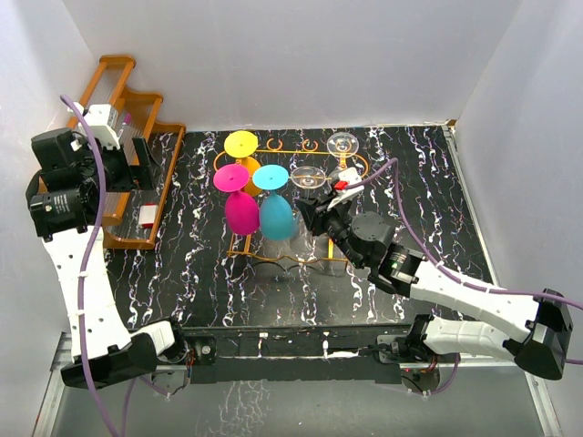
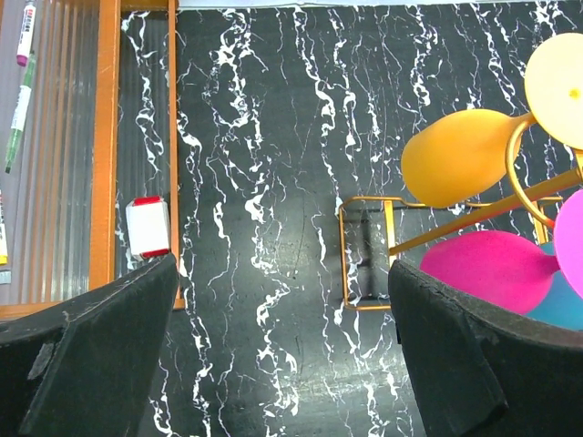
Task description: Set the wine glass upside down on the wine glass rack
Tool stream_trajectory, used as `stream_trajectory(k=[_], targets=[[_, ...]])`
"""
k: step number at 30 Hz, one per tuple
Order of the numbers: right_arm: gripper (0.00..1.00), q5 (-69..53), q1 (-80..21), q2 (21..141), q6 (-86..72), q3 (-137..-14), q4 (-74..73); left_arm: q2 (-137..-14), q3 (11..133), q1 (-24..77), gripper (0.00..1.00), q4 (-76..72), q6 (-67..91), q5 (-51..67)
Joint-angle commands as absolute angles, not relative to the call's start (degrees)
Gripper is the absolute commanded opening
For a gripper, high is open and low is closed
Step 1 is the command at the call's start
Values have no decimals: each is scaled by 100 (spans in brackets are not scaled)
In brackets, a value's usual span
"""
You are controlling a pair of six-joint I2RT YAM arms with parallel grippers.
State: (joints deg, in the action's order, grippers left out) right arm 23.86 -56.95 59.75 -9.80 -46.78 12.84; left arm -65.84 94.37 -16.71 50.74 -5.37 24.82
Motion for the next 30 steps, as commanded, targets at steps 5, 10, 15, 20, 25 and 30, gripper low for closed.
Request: stream_trajectory(k=[5,10,15,20,25,30], targets=[[8,2800,-5746,6146,-1027,-5146,1266,-6651,9362,-1701,97,5039,-685,2833],[8,2980,-5748,6184,-1020,-5158,1240,-6717,9481,-1698,97,5132,-652,3224],[27,2982,-5748,6181,-1070,-5149,1223,-6762,9508,-1693,97,5142,-610,3278],[42,2959,-5765,6141,-1113,-5142,1181,-6790,9512,-1696,97,5244,-633,3366],[42,2897,-5800,6054,-1192,-5097,1133,-6792,9510,-1696,97,5273,-623,3342],[44,2806,-5843,5913,-1360,-5065,940,-6820,9632,-1697,97,5364,-589,3458]])
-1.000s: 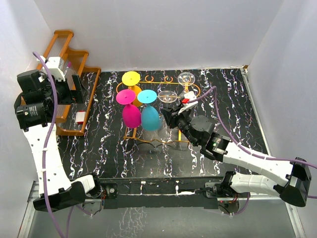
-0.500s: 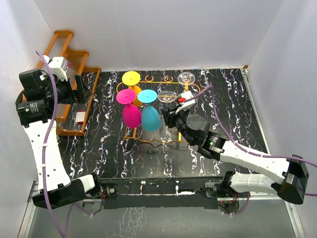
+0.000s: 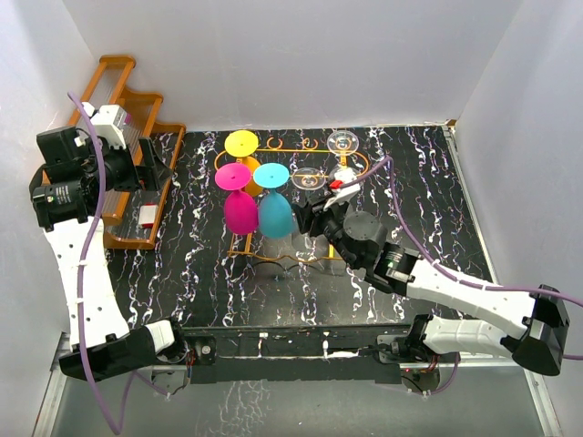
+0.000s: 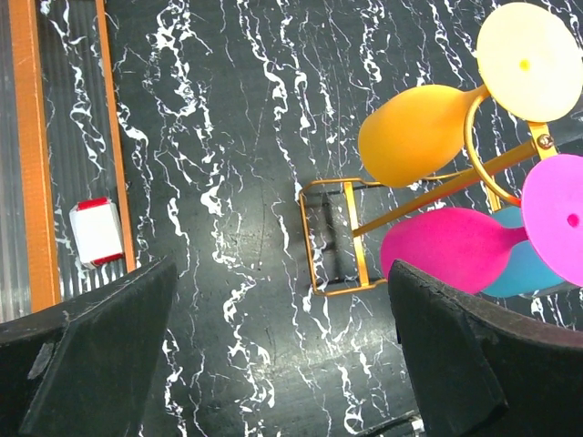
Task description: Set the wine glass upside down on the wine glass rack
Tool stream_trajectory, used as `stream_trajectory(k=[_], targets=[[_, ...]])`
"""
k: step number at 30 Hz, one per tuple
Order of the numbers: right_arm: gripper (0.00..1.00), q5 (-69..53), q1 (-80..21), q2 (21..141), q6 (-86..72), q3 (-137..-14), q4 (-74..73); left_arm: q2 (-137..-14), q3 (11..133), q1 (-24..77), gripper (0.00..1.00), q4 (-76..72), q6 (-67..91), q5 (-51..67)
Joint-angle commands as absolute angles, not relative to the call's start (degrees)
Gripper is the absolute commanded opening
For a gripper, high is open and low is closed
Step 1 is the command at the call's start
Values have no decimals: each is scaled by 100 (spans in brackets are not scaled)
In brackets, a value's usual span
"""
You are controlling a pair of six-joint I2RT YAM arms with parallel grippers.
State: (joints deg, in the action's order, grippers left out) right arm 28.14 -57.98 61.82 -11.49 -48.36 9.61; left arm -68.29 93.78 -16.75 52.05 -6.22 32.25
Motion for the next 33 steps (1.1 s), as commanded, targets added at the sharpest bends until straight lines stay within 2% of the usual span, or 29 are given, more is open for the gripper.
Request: stream_trajectory(k=[1,9,14,15,16,17,26,33], targets=[[46,2774,-5852,5869,-1392,-5047,892,-6820,9655,-1696,97,5385,-581,3475],[69,2548,-5974,5424,-1594,-4686,606,-6717,9657,-1698,97,5371,-536,3214],[78,2433,-6009,5126,-1677,-4496,403,-6805,9795,-1697,97,5597,-544,3243],[84,2427,-6011,5058,-1675,-4480,333,-6822,9871,-1696,97,5689,-558,3267],[96,2418,-6017,4970,-1688,-4456,266,-6834,9944,-1696,97,5750,-573,3285],[98,2417,-6020,4881,-1693,-4411,225,-6820,10015,-1696,97,5790,-593,3285],[99,2083,-6020,4145,-1885,-4105,-171,-6873,10251,-1699,97,6111,-684,3049],[99,1487,-6020,3557,-2146,-4089,-1020,-6989,10051,-1697,97,6025,-461,2047]])
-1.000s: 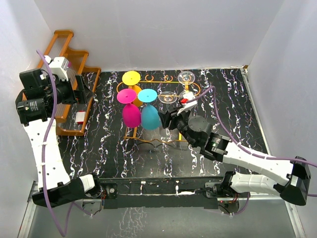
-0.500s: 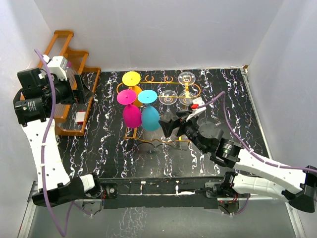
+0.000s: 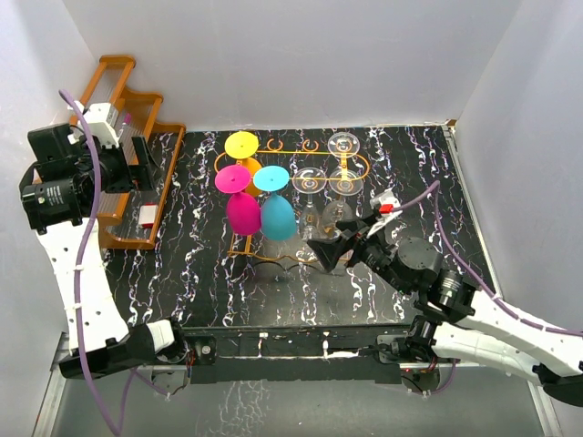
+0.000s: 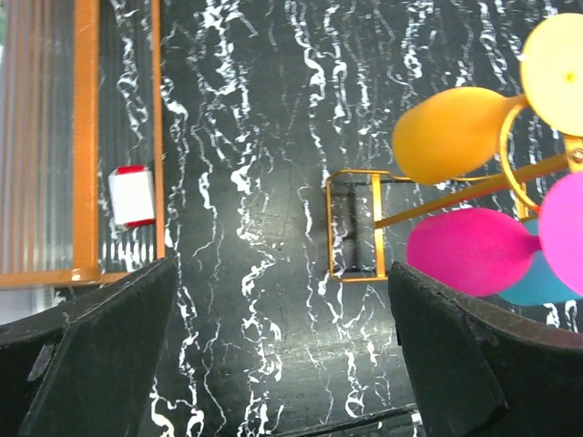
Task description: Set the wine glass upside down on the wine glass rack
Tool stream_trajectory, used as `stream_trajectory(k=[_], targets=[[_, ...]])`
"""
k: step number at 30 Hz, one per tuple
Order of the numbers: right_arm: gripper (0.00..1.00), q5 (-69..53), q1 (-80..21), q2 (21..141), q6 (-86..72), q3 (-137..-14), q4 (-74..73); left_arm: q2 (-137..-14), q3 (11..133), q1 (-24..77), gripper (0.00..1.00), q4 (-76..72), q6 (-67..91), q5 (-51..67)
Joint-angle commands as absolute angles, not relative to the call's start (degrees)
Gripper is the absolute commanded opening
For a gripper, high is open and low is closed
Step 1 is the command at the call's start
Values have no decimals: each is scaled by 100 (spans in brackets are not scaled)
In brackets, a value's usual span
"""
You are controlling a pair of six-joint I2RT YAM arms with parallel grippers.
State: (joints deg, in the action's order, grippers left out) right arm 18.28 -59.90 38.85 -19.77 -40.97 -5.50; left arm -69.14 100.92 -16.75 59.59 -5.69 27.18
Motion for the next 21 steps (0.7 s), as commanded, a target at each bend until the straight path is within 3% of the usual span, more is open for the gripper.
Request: stream_trajectory(k=[1,4,12,21], targets=[[98,1498,-6018,3473,-2110,-4107,-1197,-7036,9993,-1700,97,6052,-460,1865],[98,1518,-6015,3199,-2024,-4237,-1669,-7255,9909,-1696,97,6217,-387,1660],[98,3300,-6020,1644,-3521,-3516,-2353,-7615,9743,-1697,97,6365,-64,1188],[98,3768,-6019,903,-4513,-3082,-3092,-7465,9525,-1697,97,6135,159,1367]])
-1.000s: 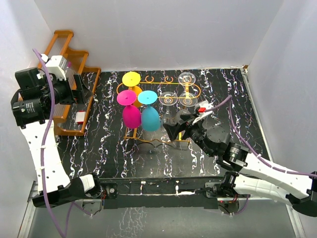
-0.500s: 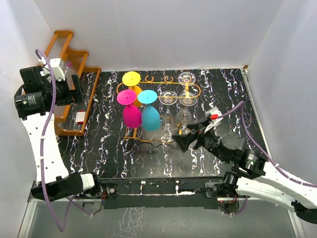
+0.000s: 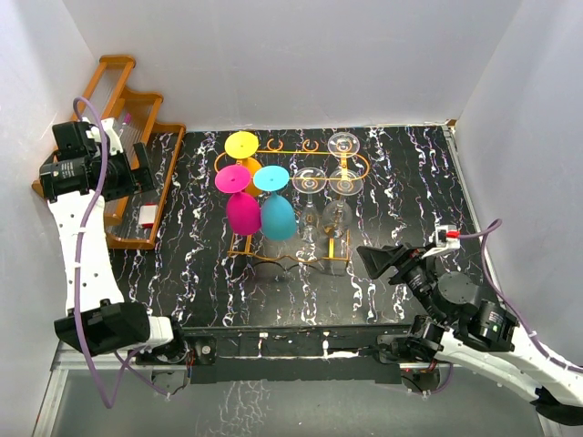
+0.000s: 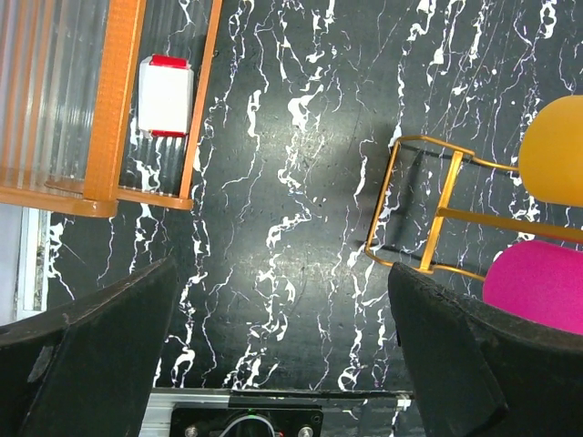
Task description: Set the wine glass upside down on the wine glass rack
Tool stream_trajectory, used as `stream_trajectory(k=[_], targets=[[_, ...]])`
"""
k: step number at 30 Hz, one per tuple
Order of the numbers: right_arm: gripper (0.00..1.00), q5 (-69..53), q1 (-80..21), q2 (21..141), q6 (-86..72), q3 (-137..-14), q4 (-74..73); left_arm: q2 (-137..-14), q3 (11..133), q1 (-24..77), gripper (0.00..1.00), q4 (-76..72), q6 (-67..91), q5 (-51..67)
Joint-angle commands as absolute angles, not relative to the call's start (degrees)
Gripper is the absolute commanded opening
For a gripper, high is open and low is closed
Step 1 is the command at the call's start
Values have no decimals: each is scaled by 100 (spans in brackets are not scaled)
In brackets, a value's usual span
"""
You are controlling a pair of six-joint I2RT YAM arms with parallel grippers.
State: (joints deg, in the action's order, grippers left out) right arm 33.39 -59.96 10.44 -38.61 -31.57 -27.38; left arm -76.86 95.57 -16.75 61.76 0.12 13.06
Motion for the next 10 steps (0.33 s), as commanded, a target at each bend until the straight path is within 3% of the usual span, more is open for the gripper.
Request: stream_trajectory(k=[1,10], targets=[[98,3842,-6014,879,-4600,-3065,-3123,-7481,9514,-1696,97,6133,145,1340],[99,4583,-6019,957,-5833,-3173,-3894,-7093,9144,-1696,97,5695,-394,1374]])
